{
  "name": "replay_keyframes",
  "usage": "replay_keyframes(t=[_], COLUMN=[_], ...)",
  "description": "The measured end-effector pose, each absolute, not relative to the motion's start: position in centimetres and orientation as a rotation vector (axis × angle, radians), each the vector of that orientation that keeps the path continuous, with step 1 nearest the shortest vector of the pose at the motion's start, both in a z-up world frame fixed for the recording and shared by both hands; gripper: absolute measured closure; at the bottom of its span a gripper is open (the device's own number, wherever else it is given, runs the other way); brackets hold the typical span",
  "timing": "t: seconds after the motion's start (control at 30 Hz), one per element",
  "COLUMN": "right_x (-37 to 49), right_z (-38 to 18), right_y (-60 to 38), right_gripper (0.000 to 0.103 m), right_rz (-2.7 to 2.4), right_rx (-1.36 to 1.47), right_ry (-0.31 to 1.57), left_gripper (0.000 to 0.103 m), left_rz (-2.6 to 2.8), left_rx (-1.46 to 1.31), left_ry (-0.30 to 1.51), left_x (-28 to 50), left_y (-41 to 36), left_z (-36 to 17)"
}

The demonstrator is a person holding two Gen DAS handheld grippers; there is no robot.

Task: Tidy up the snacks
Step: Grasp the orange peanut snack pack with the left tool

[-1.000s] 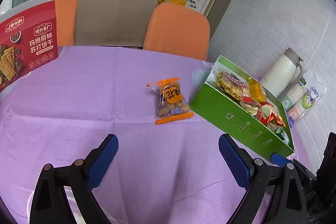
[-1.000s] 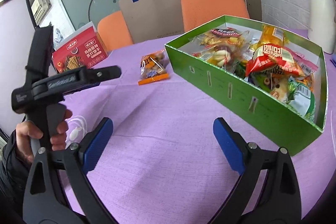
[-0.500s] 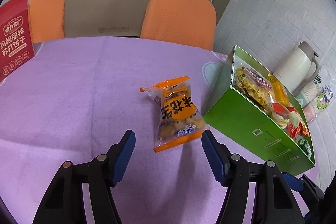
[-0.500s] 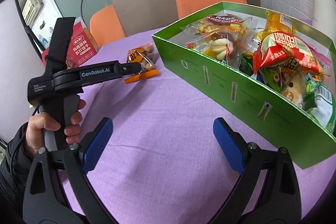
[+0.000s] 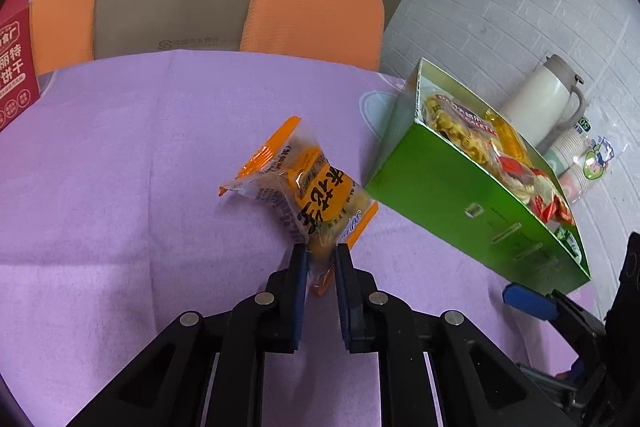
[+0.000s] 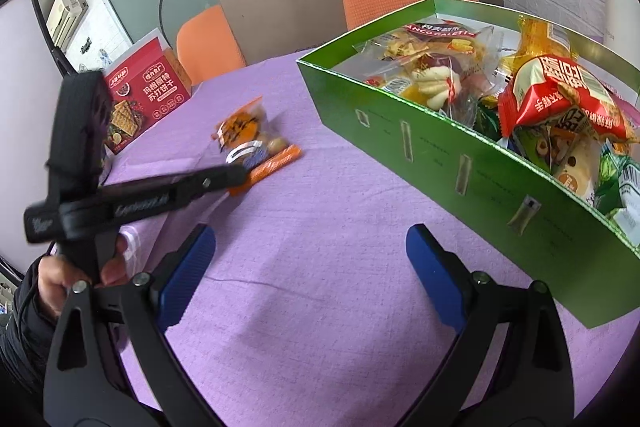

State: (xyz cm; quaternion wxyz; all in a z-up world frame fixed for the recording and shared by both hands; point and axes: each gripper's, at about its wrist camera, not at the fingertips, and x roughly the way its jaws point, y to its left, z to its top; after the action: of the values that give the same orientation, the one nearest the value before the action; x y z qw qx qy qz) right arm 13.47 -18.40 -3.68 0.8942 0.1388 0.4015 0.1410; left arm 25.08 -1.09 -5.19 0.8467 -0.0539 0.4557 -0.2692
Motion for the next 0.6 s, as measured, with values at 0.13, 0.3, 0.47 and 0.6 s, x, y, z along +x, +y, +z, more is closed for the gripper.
replay_keyframes(t=[0.13,0.3,0.47,0.6], right_x=[13.0,13.3,13.6,13.7], right_z=[-3.1,-2.6,-3.1,-3.6], right_y=[-17.6,-13.7,-10.5,-9.5], right_gripper=[0.007,0.01,0.019,0.019], right_rz=[0.329,0.464,0.526,0.539], right_rx=[0.273,0.245,0.158,0.133], right_ry=[0.821,0.799,0.835,0.849], left_gripper=[0.09,0.087,0.068,0.058], left_rz=[-0.603,-0.594,-0.546,-0.544], left_rx=[-0.083,-0.095,-0.212,-0.305], left_ry=[0.963,0.973,0.917,0.868], left_x=[21.6,16.0,13.1,13.3], left_y=[0.8,4.7,8.2,9.7], left_z=[-5.1,-4.8,-3.4,-2.1])
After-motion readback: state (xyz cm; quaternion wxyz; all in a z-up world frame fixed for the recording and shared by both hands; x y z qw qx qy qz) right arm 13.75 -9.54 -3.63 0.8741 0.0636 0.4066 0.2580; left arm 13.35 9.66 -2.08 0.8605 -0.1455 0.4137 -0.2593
